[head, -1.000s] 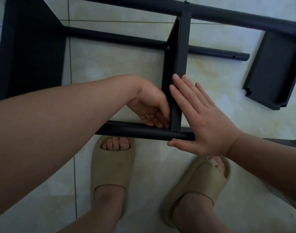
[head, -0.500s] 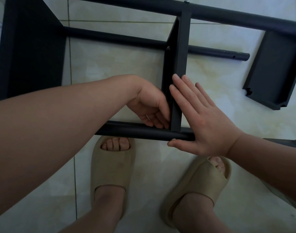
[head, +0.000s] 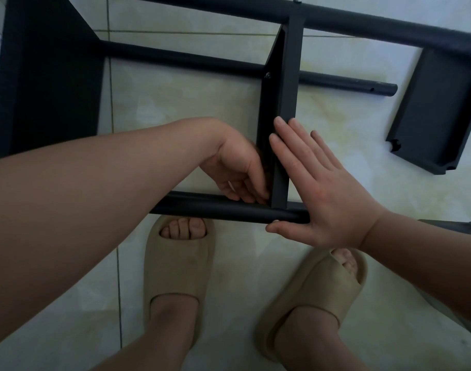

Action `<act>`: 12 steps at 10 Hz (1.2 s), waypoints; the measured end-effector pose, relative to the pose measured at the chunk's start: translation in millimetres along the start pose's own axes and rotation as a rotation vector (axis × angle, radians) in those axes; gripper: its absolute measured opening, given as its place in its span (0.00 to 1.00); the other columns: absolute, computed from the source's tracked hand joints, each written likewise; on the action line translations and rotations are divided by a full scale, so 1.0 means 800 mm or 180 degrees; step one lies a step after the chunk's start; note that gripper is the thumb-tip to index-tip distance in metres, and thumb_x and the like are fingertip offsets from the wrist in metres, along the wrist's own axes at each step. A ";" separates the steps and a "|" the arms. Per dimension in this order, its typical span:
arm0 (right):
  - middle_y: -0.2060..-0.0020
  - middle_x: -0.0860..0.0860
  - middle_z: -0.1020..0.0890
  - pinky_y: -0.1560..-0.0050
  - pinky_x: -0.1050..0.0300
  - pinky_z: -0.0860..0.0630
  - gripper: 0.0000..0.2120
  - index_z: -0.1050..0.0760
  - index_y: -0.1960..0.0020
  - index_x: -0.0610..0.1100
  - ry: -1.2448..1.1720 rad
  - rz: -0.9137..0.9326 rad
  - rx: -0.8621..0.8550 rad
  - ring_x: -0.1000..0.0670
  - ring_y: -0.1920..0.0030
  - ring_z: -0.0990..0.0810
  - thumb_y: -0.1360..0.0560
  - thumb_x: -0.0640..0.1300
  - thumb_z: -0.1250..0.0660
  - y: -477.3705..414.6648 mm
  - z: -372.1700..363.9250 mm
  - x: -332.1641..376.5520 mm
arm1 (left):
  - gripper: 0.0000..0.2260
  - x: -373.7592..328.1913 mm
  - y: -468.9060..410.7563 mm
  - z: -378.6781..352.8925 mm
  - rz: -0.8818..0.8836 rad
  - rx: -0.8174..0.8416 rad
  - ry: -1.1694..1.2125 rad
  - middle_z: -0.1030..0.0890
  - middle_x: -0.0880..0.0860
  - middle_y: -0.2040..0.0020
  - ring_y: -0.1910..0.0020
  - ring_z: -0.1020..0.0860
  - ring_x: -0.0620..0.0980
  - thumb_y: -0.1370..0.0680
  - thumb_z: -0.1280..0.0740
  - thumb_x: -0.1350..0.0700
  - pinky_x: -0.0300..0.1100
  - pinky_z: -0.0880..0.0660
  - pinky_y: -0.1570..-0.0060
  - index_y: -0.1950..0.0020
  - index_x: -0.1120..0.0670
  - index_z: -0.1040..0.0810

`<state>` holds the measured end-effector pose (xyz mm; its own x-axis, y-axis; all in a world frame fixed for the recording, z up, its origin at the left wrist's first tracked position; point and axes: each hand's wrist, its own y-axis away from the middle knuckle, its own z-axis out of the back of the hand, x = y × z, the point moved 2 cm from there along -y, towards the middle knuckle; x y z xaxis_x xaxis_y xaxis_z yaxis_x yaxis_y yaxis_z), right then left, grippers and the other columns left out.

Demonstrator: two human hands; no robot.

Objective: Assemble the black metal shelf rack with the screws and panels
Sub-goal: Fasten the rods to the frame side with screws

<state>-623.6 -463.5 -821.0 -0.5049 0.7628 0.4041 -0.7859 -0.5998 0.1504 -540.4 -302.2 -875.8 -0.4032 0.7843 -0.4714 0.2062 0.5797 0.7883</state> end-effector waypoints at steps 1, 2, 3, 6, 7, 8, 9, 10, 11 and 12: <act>0.18 0.40 0.51 0.21 0.34 0.47 0.52 0.49 0.18 0.35 0.0001 0.0006 -0.0003 0.41 0.18 0.55 0.26 0.70 0.36 0.001 0.000 0.000 | 0.10 -0.003 0.001 -0.001 -0.0057 0.0022 0.0117 0.18 0.50 0.50 0.55 0.22 0.46 0.21 0.34 0.62 0.40 0.27 0.49 0.41 0.55 0.20; 0.18 0.40 0.51 0.21 0.34 0.47 0.52 0.49 0.18 0.36 -0.0005 0.0006 0.0000 0.41 0.18 0.55 0.26 0.70 0.36 0.001 -0.001 0.000 | 0.09 -0.002 -0.001 -0.003 -0.0109 0.0072 0.0249 0.19 0.50 0.51 0.55 0.22 0.46 0.21 0.36 0.61 0.40 0.28 0.49 0.42 0.56 0.21; 0.18 0.40 0.51 0.21 0.34 0.47 0.52 0.49 0.18 0.35 0.0004 0.0001 -0.0006 0.41 0.17 0.55 0.26 0.70 0.36 0.001 -0.001 -0.001 | 0.08 0.000 -0.003 -0.003 -0.0123 0.0027 0.0252 0.19 0.51 0.50 0.54 0.23 0.47 0.21 0.34 0.60 0.41 0.27 0.49 0.42 0.55 0.21; 0.18 0.41 0.51 0.21 0.35 0.47 0.52 0.49 0.18 0.36 -0.0007 0.0015 -0.0027 0.41 0.18 0.55 0.26 0.70 0.36 0.001 -0.002 -0.001 | 0.08 0.000 -0.002 0.000 0.0020 0.0014 0.0022 0.18 0.50 0.53 0.56 0.21 0.46 0.22 0.33 0.60 0.41 0.27 0.51 0.44 0.53 0.20; 0.18 0.41 0.51 0.21 0.35 0.47 0.52 0.49 0.18 0.36 -0.0016 0.0020 -0.0041 0.41 0.17 0.55 0.26 0.70 0.36 0.001 -0.002 -0.001 | 0.08 -0.003 0.000 -0.001 -0.0034 0.0012 0.0058 0.17 0.50 0.52 0.57 0.21 0.45 0.22 0.34 0.62 0.39 0.26 0.52 0.44 0.55 0.20; 0.18 0.40 0.51 0.21 0.35 0.47 0.52 0.49 0.18 0.36 -0.0019 0.0022 -0.0039 0.41 0.18 0.55 0.26 0.70 0.36 0.001 -0.002 -0.001 | 0.07 -0.004 0.001 -0.002 -0.0080 0.0041 0.0183 0.18 0.50 0.53 0.57 0.21 0.45 0.21 0.35 0.62 0.39 0.26 0.52 0.45 0.55 0.19; 0.18 0.40 0.51 0.20 0.35 0.48 0.52 0.49 0.18 0.36 -0.0017 0.0018 -0.0027 0.41 0.17 0.55 0.26 0.70 0.36 0.001 -0.002 -0.002 | 0.08 -0.001 0.002 -0.003 -0.0143 0.0073 0.0373 0.18 0.51 0.51 0.54 0.22 0.46 0.20 0.36 0.61 0.40 0.28 0.49 0.44 0.55 0.20; 0.18 0.40 0.51 0.20 0.35 0.48 0.52 0.49 0.18 0.36 -0.0007 0.0016 -0.0022 0.41 0.17 0.55 0.26 0.70 0.35 0.001 -0.002 -0.002 | 0.08 0.001 0.002 -0.005 -0.0146 0.0030 0.0404 0.18 0.50 0.51 0.53 0.22 0.47 0.20 0.36 0.60 0.41 0.28 0.49 0.44 0.55 0.20; 0.18 0.40 0.51 0.20 0.35 0.48 0.52 0.49 0.18 0.35 -0.0008 0.0013 -0.0025 0.41 0.18 0.55 0.26 0.70 0.36 0.001 -0.002 -0.001 | 0.06 0.001 0.000 -0.006 -0.0046 -0.0054 0.0184 0.19 0.49 0.54 0.55 0.23 0.46 0.21 0.34 0.58 0.41 0.28 0.50 0.46 0.53 0.20; 0.18 0.40 0.51 0.20 0.35 0.48 0.52 0.49 0.18 0.35 -0.0003 0.0015 -0.0034 0.41 0.18 0.55 0.26 0.70 0.36 0.001 -0.002 -0.002 | 0.05 -0.002 -0.002 -0.006 -0.0043 -0.0081 0.0134 0.20 0.50 0.56 0.58 0.23 0.46 0.21 0.34 0.60 0.40 0.27 0.53 0.47 0.54 0.20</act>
<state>-624.2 -464.6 -822.8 -0.5082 0.7597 0.4057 -0.7873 -0.6008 0.1389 -544.4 -305.6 -874.2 -0.4430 0.7662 -0.4654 0.1780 0.5840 0.7920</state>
